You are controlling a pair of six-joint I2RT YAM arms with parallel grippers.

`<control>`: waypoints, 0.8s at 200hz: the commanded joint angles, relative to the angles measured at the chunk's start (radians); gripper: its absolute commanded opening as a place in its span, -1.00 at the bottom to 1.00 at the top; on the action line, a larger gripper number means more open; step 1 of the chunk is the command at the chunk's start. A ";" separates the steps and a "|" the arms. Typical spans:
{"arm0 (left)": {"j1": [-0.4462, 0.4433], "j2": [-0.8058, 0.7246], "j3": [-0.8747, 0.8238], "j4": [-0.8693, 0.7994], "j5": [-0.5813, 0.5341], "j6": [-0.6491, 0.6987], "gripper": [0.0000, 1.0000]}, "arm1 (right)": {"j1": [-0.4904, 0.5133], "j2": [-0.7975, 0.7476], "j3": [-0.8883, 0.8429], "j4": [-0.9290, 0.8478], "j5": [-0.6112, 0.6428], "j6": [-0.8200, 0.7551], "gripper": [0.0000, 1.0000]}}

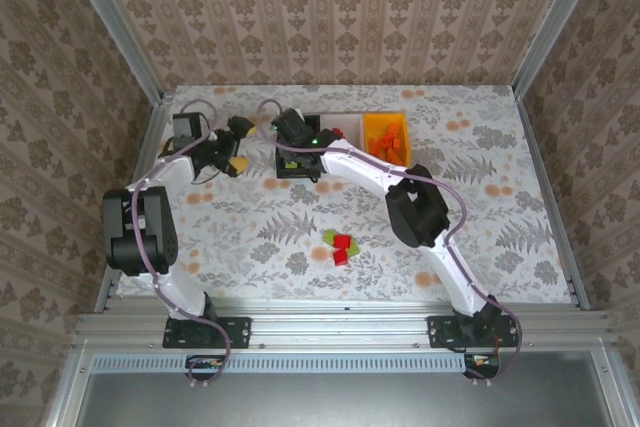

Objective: Sort the legos into containers by color

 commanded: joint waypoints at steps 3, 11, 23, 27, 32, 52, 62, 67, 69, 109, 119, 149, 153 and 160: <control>0.011 -0.006 -0.019 0.065 0.042 -0.061 1.00 | -0.007 0.057 0.138 -0.135 -0.021 -0.030 -0.31; 0.018 -0.005 -0.017 0.061 0.045 -0.059 1.00 | -0.006 0.060 0.150 -0.143 -0.021 -0.032 -0.23; 0.023 -0.001 -0.014 0.063 0.050 -0.061 1.00 | -0.002 0.031 0.138 -0.140 -0.025 -0.029 -0.10; 0.024 0.000 -0.014 0.066 0.052 -0.063 1.00 | 0.000 0.020 0.133 -0.138 -0.027 -0.029 -0.07; 0.023 0.001 -0.014 0.070 0.054 -0.065 0.99 | 0.006 -0.005 0.124 -0.132 -0.034 -0.029 -0.03; 0.019 0.000 -0.019 0.095 0.067 -0.082 1.00 | 0.029 -0.099 0.083 -0.128 -0.008 -0.040 0.07; 0.012 -0.007 -0.022 0.101 0.068 -0.087 1.00 | 0.034 -0.149 0.044 -0.131 -0.009 -0.042 0.07; 0.008 -0.012 -0.021 0.100 0.067 -0.085 1.00 | 0.036 -0.184 0.004 -0.127 -0.017 -0.040 0.07; 0.005 -0.013 -0.020 0.099 0.067 -0.084 1.00 | 0.036 -0.200 -0.015 -0.123 -0.022 -0.040 0.07; -0.099 -0.013 0.000 0.052 0.060 -0.046 1.00 | 0.081 -0.558 -0.604 0.011 -0.034 0.034 0.09; -0.134 -0.011 0.002 0.041 0.054 -0.037 1.00 | 0.101 -0.627 -0.725 0.008 -0.017 0.062 0.15; -0.232 0.006 0.028 0.001 0.048 0.010 0.99 | 0.134 -0.749 -0.960 -0.031 -0.083 0.154 0.37; -0.240 0.009 0.036 -0.012 0.045 0.021 1.00 | 0.135 -0.756 -0.979 -0.035 -0.098 0.164 0.39; -0.249 0.015 0.046 -0.035 0.043 0.037 1.00 | 0.137 -0.760 -1.007 -0.041 -0.128 0.179 0.41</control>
